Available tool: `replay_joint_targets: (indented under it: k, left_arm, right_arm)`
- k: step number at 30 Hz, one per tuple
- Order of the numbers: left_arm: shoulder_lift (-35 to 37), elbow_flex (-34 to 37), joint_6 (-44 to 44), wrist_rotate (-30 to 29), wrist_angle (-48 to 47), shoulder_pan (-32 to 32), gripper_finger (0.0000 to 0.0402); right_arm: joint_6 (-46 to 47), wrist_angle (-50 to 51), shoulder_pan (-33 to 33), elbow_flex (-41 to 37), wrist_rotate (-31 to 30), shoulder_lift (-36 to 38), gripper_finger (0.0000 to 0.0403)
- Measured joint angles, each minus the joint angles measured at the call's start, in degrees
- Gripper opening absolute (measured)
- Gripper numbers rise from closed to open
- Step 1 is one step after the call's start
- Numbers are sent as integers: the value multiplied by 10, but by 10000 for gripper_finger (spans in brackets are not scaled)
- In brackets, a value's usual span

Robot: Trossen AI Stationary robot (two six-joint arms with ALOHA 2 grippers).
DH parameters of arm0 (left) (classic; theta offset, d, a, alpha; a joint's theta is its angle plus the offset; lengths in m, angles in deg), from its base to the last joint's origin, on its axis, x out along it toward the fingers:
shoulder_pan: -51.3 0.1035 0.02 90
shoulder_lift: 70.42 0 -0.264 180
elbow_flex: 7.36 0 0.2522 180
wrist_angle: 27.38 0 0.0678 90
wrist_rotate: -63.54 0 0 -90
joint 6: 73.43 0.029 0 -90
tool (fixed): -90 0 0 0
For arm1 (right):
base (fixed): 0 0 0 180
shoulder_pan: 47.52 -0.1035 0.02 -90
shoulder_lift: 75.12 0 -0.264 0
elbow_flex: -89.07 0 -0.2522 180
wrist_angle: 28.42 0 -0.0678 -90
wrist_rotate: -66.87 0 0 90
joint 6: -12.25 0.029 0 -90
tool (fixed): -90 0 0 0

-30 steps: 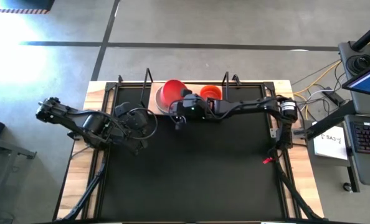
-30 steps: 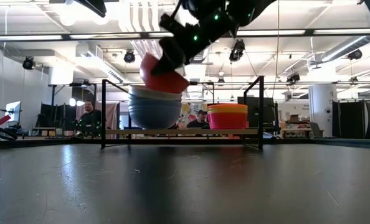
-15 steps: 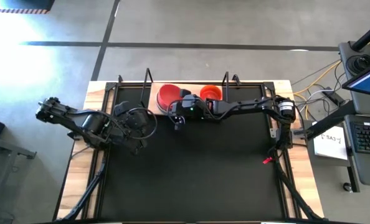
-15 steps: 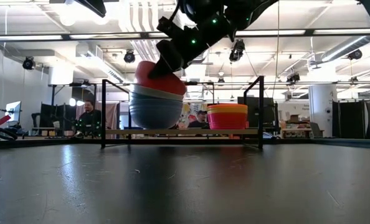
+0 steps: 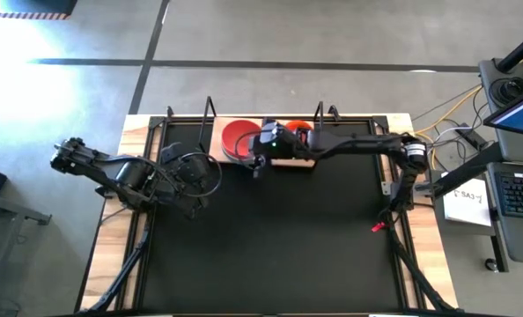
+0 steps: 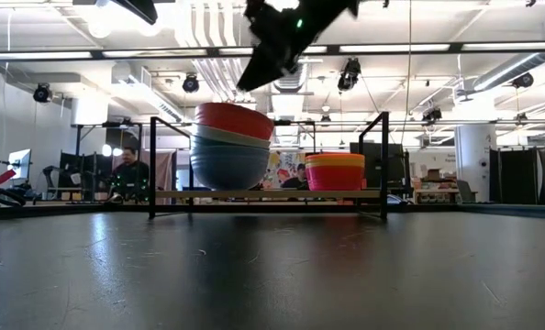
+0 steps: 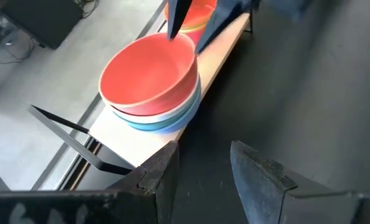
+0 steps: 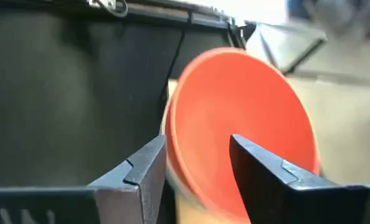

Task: Place and stack bowls onto a shelf
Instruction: Return to Home Position

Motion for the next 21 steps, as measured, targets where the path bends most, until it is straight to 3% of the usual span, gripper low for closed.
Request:
replay_joint_targets:
  k: [5,10,15,21]
  left_arm:
    - [2,14,-2,-11,4,0,130]
    - [40,74,-39,-20,3,0,130]
    - [127,167,-69,-26,53,-3,130]
    - [250,276,14,-25,180,-3,130]
  right_arm:
    - [67,187,-7,85,3,24,173]
    - [88,272,-28,99,16,78,169]
    - [124,280,-49,42,14,163,170]
    - [188,255,-81,-93,-58,280,171]
